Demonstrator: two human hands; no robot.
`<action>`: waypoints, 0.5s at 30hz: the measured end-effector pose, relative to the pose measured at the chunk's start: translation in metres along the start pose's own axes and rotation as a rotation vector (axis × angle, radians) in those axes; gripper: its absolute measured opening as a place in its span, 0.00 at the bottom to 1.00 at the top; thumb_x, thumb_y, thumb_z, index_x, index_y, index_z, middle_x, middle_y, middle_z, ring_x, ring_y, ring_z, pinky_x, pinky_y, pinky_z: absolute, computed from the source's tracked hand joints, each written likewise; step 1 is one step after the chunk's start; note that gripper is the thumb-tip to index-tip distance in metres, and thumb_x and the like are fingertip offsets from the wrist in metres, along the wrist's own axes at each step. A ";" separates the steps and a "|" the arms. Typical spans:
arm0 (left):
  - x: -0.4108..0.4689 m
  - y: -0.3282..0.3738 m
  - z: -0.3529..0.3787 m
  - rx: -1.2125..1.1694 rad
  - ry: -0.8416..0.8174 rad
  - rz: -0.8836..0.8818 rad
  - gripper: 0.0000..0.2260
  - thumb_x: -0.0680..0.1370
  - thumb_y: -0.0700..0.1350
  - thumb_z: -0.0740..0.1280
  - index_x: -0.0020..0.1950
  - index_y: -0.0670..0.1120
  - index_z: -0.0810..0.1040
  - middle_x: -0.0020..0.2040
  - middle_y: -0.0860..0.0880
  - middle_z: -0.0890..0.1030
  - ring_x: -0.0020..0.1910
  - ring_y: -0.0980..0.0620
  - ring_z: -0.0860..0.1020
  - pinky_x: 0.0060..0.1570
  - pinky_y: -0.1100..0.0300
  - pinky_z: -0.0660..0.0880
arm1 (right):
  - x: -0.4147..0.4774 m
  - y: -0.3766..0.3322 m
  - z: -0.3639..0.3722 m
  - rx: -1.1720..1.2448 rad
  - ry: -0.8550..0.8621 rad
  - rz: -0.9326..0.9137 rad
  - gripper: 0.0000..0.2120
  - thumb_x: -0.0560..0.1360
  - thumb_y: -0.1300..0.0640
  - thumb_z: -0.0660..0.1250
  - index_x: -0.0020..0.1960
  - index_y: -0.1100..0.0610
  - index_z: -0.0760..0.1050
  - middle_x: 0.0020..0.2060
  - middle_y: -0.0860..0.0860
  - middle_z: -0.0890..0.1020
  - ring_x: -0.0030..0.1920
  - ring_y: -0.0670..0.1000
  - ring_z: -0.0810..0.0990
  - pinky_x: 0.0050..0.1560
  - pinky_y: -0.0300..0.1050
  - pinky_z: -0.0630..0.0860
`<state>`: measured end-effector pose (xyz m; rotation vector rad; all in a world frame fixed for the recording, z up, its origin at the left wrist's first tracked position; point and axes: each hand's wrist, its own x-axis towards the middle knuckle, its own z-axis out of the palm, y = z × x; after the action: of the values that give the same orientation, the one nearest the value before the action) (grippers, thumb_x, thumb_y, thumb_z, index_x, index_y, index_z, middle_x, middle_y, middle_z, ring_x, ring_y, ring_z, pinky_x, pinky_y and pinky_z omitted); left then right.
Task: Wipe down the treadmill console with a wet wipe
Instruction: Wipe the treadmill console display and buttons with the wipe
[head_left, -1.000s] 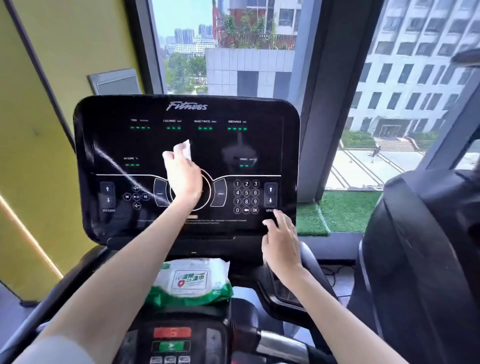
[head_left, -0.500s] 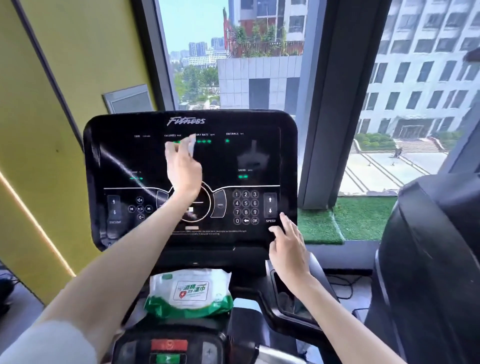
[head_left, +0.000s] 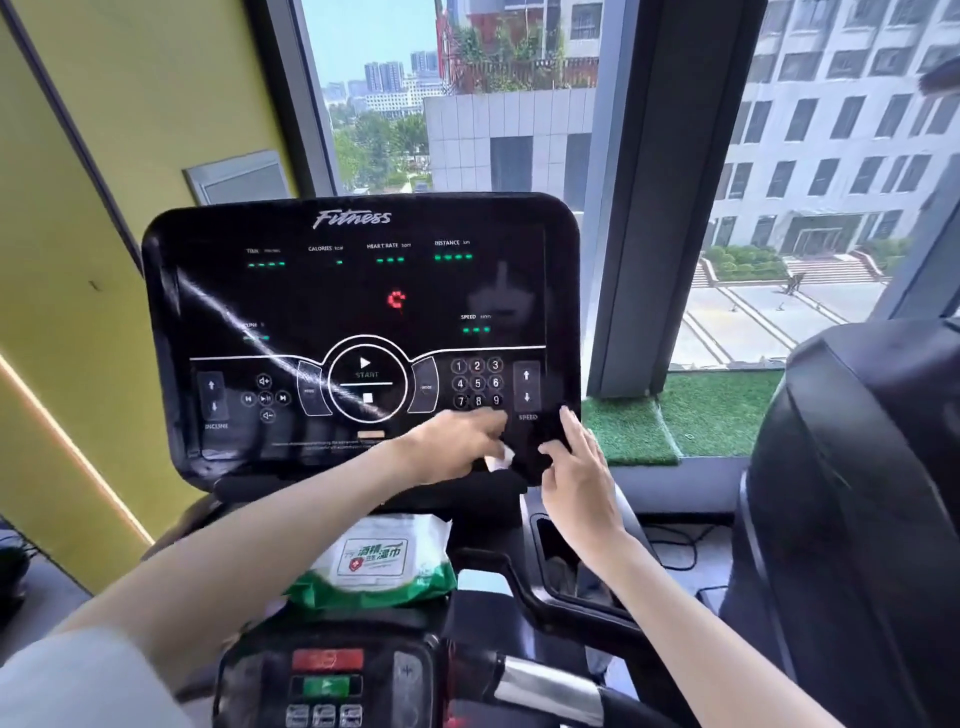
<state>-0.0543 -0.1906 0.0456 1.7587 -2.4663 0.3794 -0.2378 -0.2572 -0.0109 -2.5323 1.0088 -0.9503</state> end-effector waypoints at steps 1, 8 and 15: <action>-0.008 -0.004 -0.004 -0.012 0.093 -0.012 0.21 0.61 0.26 0.64 0.48 0.44 0.80 0.44 0.43 0.74 0.45 0.48 0.72 0.26 0.56 0.74 | -0.001 0.003 -0.001 -0.002 -0.009 0.015 0.10 0.67 0.72 0.66 0.46 0.64 0.79 0.69 0.62 0.67 0.69 0.60 0.66 0.69 0.52 0.64; 0.046 -0.041 -0.057 -0.143 0.735 -0.723 0.21 0.69 0.26 0.62 0.57 0.44 0.79 0.48 0.42 0.72 0.47 0.44 0.73 0.29 0.54 0.72 | -0.003 0.001 0.001 -0.033 -0.056 0.023 0.05 0.70 0.71 0.65 0.42 0.63 0.78 0.72 0.61 0.63 0.72 0.58 0.61 0.69 0.56 0.64; 0.062 0.006 -0.005 -0.036 0.302 -0.275 0.26 0.66 0.27 0.64 0.60 0.48 0.76 0.48 0.45 0.72 0.48 0.46 0.71 0.27 0.55 0.73 | -0.011 -0.001 0.007 -0.077 -0.079 0.073 0.06 0.72 0.67 0.64 0.47 0.64 0.78 0.73 0.61 0.59 0.74 0.57 0.57 0.72 0.52 0.58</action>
<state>-0.0812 -0.2449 0.0627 1.8376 -1.9854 0.5262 -0.2388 -0.2490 -0.0209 -2.5536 1.1253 -0.7994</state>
